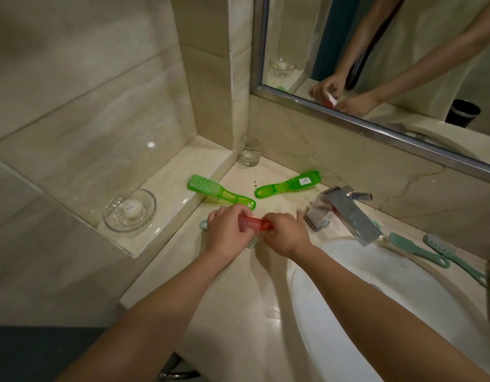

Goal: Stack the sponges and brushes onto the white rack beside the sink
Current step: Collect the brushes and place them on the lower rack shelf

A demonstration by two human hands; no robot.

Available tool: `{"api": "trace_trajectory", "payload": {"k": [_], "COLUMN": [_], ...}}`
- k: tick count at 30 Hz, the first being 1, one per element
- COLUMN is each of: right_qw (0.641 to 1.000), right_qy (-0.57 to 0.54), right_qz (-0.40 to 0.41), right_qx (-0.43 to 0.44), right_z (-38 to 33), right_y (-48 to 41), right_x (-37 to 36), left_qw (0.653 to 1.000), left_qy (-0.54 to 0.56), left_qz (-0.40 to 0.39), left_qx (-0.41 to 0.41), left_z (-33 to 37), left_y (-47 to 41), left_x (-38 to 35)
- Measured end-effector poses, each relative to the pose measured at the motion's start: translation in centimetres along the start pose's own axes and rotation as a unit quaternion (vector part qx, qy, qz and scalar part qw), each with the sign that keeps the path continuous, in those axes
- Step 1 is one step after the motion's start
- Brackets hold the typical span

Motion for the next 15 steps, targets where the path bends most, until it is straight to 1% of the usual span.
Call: {"api": "trace_trajectory", "payload": {"k": [2,3,5,7,10,12,15], "right_qw": [1.0,1.0,0.997,0.988,0.975,0.961,0.939], "right_qy": [0.0,-0.011,-0.071,-0.144,-0.213,-0.271,-0.342], "right_qz": [0.02,0.025,0.02,0.019,0.031,0.031,0.007], "right_qx": [-0.003,-0.002,-0.021,-0.046,-0.057,-0.052,-0.043], "right_z": [-0.5,-0.7,-0.5,-0.3,-0.9,-2.1,-4.2], "right_y": [-0.6,-0.9,-1.9,-2.8,-4.5,-5.8,-8.0], "right_x": [0.5,0.6,0.3,0.2,0.5,0.8,0.7], "left_qw": [1.0,0.998,0.988,0.96,0.897,0.871,0.856], "left_qy": [0.013,0.029,0.083,0.172,0.307,0.322,0.299], "left_qz": [0.023,0.044,0.092,0.124,0.153,0.179,0.19], "left_qx": [0.006,0.025,0.097,0.181,0.278,0.326,0.377], "left_z": [-0.5,-1.1,-2.7,-4.4,-6.5,-7.8,-9.7], "left_y": [-0.5,-0.7,-1.1,-1.4,-1.9,-2.3,-3.3], "left_x": [0.9,1.5,2.4,2.6,2.1,2.2,2.3]}}
Point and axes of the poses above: each hand's wrist, its own y-axis away from the middle knuckle, its own x-axis out of the back of the hand, z = x × y, the point moved 10 cm from there along -y, towards the middle knuckle, and after that the axes turned 6 degrees about y, right-handed, at the moved point
